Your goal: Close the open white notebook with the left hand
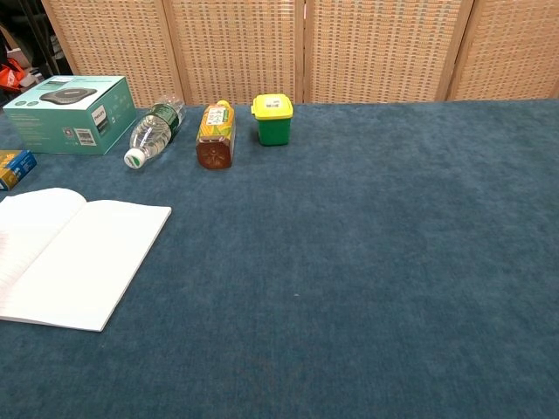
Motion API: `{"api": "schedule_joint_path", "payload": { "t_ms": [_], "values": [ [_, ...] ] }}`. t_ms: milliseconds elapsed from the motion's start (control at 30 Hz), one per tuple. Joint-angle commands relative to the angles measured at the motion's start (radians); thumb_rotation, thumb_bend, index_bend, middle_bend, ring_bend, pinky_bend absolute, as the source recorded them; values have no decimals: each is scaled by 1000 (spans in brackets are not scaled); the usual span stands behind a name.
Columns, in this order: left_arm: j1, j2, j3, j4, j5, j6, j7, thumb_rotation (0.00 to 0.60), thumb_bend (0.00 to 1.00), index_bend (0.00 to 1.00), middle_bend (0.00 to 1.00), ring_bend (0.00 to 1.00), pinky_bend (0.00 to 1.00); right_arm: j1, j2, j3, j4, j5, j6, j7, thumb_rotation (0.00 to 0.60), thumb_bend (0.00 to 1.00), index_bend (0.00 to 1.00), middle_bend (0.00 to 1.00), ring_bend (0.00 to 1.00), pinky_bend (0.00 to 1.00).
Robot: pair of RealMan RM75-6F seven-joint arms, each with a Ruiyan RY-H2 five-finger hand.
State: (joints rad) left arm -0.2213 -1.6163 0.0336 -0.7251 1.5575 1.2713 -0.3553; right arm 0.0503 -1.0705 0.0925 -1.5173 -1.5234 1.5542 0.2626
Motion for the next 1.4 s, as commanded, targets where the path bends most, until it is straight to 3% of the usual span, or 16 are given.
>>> {"api": "schedule_joint_path", "payload": {
  "t_ms": [33,467,900,1100,1400],
  "values": [
    [0,1,0,0,1,8,-1,600,433,0,0,0,0,0,0,1,1,2,0,1,600,0,0,0,0,0],
    [-7,-1,2,4,9,26,-11,600,518,0,0,0,0,0,0,1,-1,1,0,-2,600,0,0,0,0,0],
    [-9,-1,9,10,24,60,24,600,517,0,0,0,0,-1,2,2,-1,3,-1,5,600,0,0,0,0,0],
    [-32,0,31,25,125,208,221,600,518,0,0,0,0,-2,3,-1,-4,0,1,2,600,0,0,0,0,0],
    [-104,97,97,-99,330,347,594,600,531,0,0,0,0,-4,6,-1,-6,0,2,9,600,0,0,0,0,0]
  ]
}}
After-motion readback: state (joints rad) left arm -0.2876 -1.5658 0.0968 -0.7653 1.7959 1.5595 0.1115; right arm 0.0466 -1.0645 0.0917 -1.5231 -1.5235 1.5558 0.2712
